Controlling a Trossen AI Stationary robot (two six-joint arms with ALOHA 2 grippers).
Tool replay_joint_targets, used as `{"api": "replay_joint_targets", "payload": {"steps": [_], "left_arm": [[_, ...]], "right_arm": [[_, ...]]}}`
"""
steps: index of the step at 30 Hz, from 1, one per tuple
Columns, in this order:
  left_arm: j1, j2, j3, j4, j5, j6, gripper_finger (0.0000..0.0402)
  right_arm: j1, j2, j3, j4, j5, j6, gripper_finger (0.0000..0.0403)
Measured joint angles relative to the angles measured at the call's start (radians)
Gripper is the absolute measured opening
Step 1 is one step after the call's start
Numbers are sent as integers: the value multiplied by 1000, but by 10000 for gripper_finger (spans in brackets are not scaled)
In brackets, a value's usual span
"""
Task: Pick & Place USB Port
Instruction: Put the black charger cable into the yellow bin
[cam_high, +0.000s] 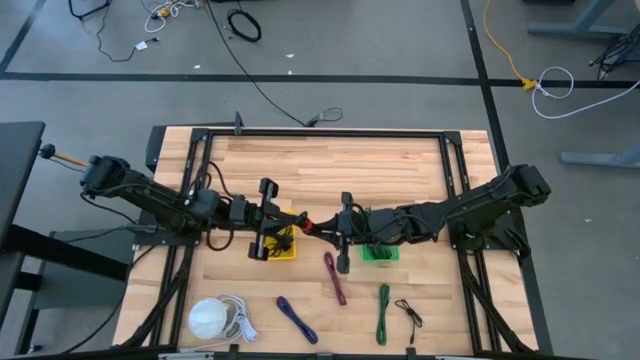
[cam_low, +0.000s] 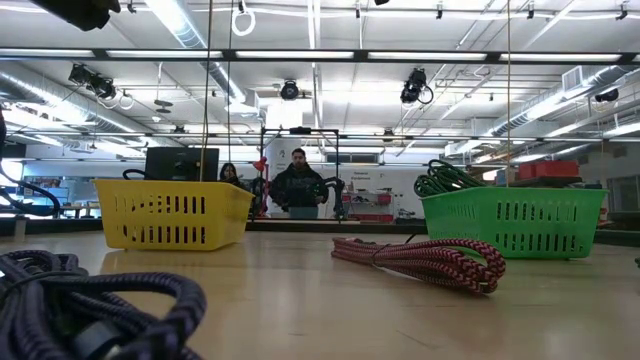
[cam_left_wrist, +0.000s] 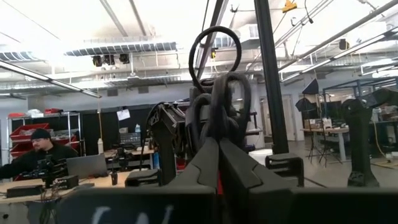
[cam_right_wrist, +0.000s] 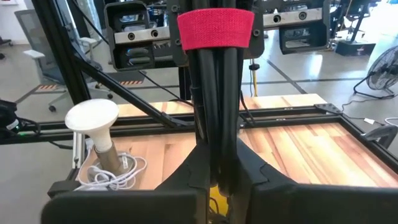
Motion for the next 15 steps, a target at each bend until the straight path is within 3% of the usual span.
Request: {"api": "replay_joint_targets", "payload": {"steps": [9, 15], "left_arm": [[0, 0, 0, -12, -2, 3, 1], [0, 0, 0, -22, -4, 3, 1]], "right_arm": [[0, 1, 0, -6, 16, -4, 57], [1, 2, -1, -12, 44, -5, 35]]}}
